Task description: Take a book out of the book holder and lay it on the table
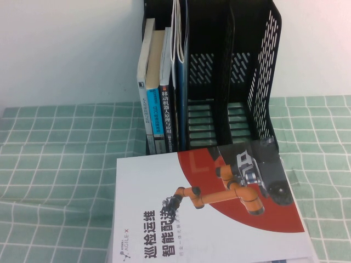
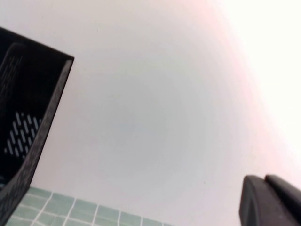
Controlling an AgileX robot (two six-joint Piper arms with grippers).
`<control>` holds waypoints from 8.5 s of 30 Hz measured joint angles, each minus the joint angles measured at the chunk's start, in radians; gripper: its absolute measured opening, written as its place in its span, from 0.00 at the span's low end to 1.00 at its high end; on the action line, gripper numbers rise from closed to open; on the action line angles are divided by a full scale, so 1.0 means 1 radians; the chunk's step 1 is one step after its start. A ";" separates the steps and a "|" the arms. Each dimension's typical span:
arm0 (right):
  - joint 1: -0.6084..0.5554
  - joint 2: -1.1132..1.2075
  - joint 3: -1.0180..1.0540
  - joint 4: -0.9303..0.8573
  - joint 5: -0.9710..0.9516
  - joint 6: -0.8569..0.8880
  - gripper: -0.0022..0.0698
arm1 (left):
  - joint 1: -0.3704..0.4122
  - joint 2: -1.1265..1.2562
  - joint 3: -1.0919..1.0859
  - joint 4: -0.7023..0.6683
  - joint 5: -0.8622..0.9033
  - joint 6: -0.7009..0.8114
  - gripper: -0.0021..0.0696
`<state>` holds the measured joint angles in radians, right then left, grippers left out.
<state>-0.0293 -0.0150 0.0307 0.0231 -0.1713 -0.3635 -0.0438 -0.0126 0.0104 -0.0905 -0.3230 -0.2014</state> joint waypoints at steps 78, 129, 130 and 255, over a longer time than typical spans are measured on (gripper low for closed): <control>0.659 1.239 -0.677 -0.149 -0.150 0.183 0.03 | -0.458 1.500 -1.146 -1.204 0.675 1.022 0.03; 0.490 1.287 -0.818 -0.774 0.673 0.631 0.03 | -0.413 1.546 -1.153 -0.985 0.781 0.793 0.03; 0.475 1.287 -0.818 -0.680 0.689 0.552 0.03 | -0.412 1.546 -1.155 -0.985 0.781 0.791 0.03; 0.499 1.877 -1.342 1.684 0.601 -1.564 0.55 | -0.331 1.505 -1.175 -1.058 0.620 0.901 0.03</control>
<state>0.4695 1.8619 -1.3115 1.7076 0.4298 -1.9271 -0.3752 1.4927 -1.1648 -1.1489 0.2972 0.6996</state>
